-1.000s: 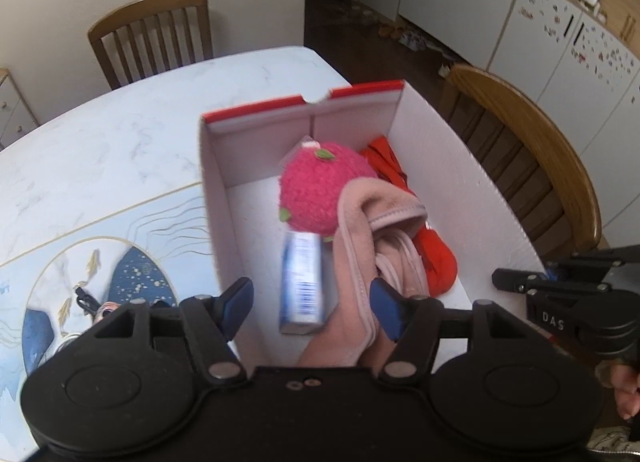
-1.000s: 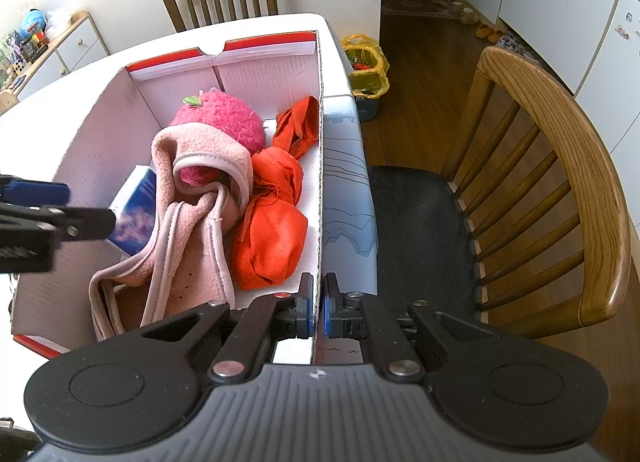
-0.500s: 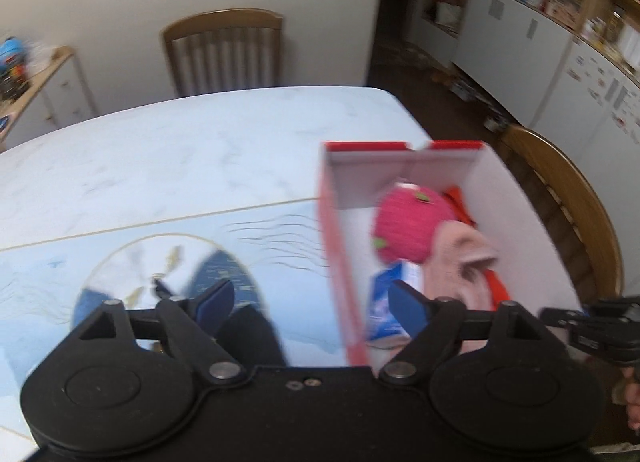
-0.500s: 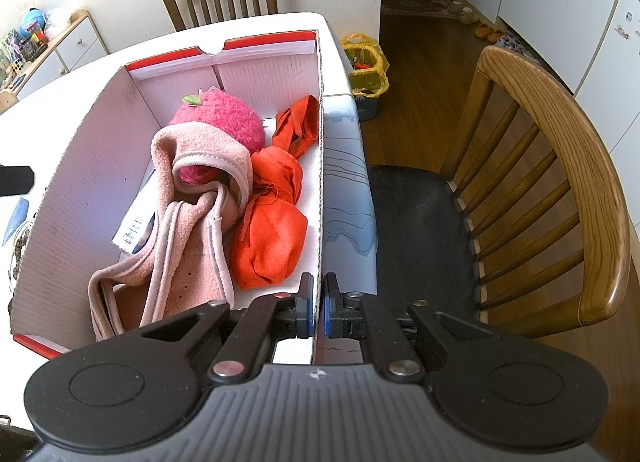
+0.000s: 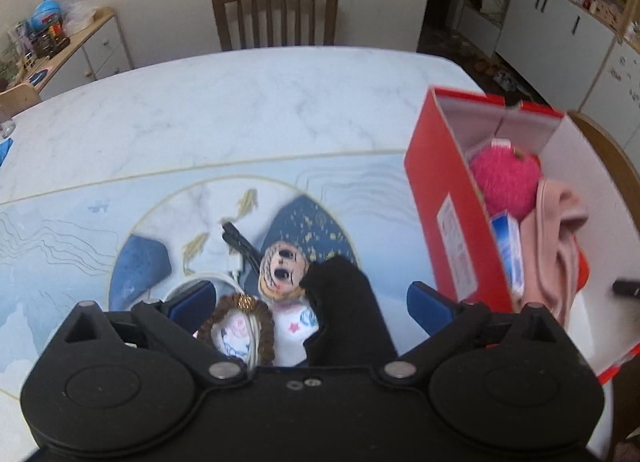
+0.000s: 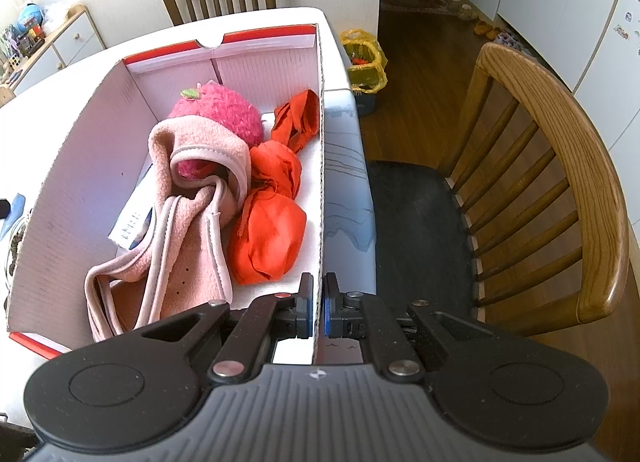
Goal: Organize objects
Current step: 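Move the left gripper back to the black glove on the table, then close the left gripper on the black glove and lift it, then carry the black glove into the box and open the left gripper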
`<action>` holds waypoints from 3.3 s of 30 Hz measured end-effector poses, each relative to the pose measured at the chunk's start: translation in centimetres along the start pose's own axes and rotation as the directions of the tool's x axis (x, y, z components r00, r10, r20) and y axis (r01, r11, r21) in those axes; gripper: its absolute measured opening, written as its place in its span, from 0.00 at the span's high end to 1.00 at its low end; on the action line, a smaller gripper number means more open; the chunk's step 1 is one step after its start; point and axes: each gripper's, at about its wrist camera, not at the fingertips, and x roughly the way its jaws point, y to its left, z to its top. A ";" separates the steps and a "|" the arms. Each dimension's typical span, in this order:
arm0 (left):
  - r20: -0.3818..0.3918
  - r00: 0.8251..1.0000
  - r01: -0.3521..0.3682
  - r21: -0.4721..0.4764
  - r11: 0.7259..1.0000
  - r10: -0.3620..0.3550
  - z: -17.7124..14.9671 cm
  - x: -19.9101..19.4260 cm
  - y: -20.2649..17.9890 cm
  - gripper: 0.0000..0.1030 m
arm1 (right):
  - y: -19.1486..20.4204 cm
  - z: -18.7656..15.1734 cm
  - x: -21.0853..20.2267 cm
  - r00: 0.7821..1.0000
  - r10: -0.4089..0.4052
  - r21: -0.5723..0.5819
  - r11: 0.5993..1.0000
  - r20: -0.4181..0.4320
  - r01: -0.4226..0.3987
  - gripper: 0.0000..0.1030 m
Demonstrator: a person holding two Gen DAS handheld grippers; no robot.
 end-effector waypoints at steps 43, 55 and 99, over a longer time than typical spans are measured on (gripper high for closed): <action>0.021 1.000 -0.002 0.082 0.997 0.000 -2.6 2.8 -2.2 0.99 | 0.4 0.1 0.1 0.999 -0.031 0.012 0.999 -0.016 0.031 0.96; 0.083 0.987 0.140 0.006 0.990 -0.140 0.3 -3.2 -1.6 0.99 | 0.4 0.2 0.2 0.999 -0.030 0.023 0.999 -0.014 0.030 0.96; 0.057 0.815 0.521 0.365 0.772 -0.577 5.3 -7.9 -16.8 0.99 | 0.4 0.3 0.2 0.999 -0.052 0.101 0.994 -0.002 0.052 0.96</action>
